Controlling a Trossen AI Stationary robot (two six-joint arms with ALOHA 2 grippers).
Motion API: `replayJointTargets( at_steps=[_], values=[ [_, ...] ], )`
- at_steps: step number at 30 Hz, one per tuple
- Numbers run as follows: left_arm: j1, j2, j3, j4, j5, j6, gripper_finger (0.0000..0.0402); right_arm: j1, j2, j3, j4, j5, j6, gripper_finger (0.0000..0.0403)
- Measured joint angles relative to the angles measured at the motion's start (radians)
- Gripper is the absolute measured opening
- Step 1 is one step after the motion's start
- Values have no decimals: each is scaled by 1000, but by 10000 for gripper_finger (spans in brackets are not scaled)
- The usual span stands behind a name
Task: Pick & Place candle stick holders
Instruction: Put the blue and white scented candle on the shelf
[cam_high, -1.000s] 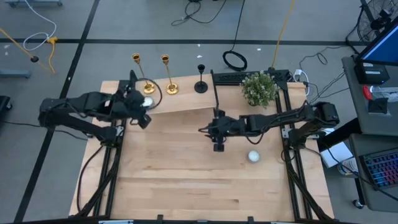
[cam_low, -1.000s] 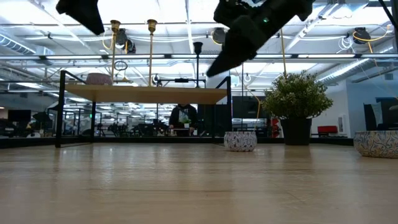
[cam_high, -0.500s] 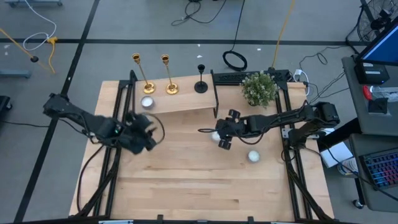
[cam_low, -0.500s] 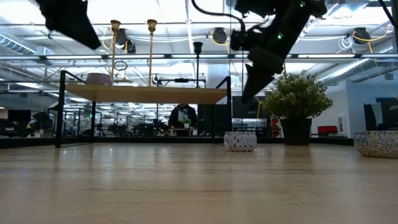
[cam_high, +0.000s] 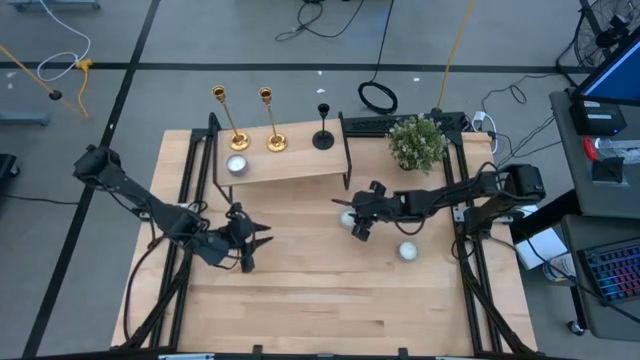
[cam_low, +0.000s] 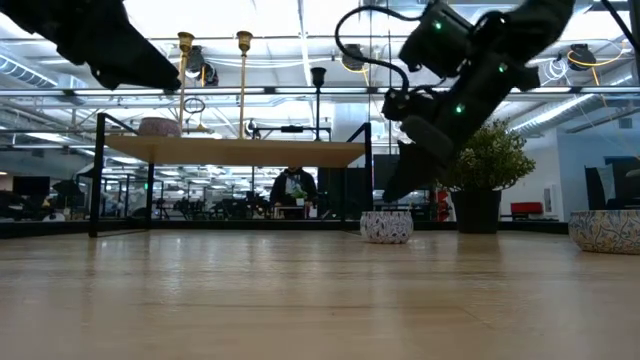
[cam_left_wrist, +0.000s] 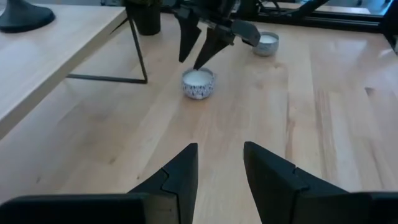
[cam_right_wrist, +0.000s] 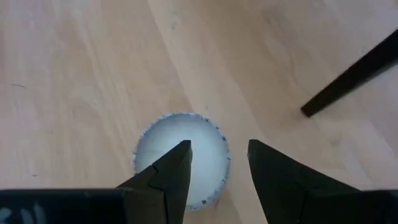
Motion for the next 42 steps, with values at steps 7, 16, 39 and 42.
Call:
replayJointTargets(
  at_steps=[7,16,39,42],
  values=[
    [1,0,-4,2,-3,-6,136,-17,0,-103,142,-4,-18,155],
    [1,0,-4,2,-3,-6,136,-21,0,-151,202,-3,-18,110],
    [1,0,-4,0,-4,-3,136,-19,0,-150,458,-52,-136,3],
    [1,0,-4,-1,-4,10,136,-19,0,-137,482,-62,-165,3]
  ],
)
